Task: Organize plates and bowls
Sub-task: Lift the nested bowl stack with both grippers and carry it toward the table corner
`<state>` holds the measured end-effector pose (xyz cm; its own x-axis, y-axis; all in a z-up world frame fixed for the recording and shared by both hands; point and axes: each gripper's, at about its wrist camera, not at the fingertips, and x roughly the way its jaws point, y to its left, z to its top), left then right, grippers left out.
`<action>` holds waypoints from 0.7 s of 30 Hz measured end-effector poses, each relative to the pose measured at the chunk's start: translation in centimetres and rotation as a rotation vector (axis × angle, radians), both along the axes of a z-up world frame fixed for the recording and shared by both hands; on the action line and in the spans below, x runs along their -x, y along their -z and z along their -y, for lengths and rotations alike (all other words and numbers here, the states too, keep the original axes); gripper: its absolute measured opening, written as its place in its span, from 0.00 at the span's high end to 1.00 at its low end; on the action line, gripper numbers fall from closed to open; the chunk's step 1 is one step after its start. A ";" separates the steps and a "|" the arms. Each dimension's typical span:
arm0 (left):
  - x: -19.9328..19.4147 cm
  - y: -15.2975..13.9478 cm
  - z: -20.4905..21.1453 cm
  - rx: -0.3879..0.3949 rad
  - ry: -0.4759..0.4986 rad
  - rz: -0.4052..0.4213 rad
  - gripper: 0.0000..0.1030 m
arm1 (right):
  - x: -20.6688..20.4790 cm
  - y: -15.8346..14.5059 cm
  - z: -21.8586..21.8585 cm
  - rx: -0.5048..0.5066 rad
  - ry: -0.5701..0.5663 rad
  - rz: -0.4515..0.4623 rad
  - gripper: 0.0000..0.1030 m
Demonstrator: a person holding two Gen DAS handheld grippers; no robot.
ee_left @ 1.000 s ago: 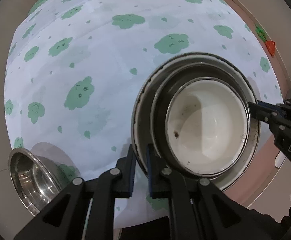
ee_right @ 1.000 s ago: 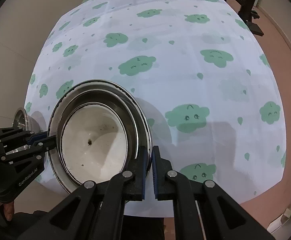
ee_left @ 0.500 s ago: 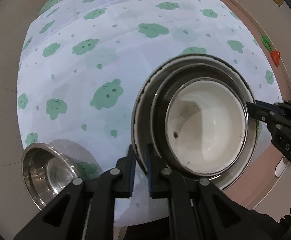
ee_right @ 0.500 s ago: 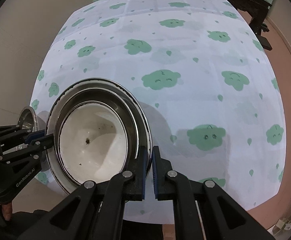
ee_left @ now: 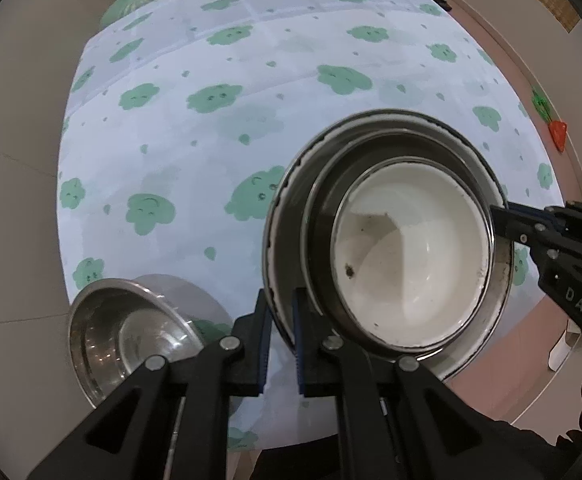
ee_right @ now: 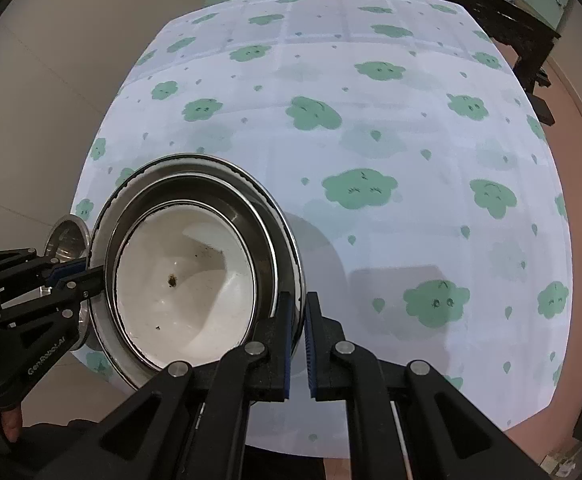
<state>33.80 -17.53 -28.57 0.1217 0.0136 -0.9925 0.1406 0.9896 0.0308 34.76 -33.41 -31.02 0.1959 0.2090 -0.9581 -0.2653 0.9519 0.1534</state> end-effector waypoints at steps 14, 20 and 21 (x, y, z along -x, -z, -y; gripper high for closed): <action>0.9 -2.0 -4.4 -0.005 -0.075 0.036 0.96 | 0.0 -1.8 -4.4 0.003 -0.081 0.034 0.92; 1.5 -2.6 -6.4 -0.009 -0.114 0.047 0.96 | 0.0 -2.5 -6.4 0.001 -0.119 0.046 0.92; 1.6 -2.7 -6.8 -0.009 -0.124 0.050 0.96 | 0.1 -2.7 -6.8 0.001 -0.126 0.048 0.92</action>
<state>32.20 -10.68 -25.85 0.1674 0.0401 -0.9851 0.0156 0.9989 0.0433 34.68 -26.62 -28.36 0.2142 0.2341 -0.9483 -0.3894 0.9108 0.1369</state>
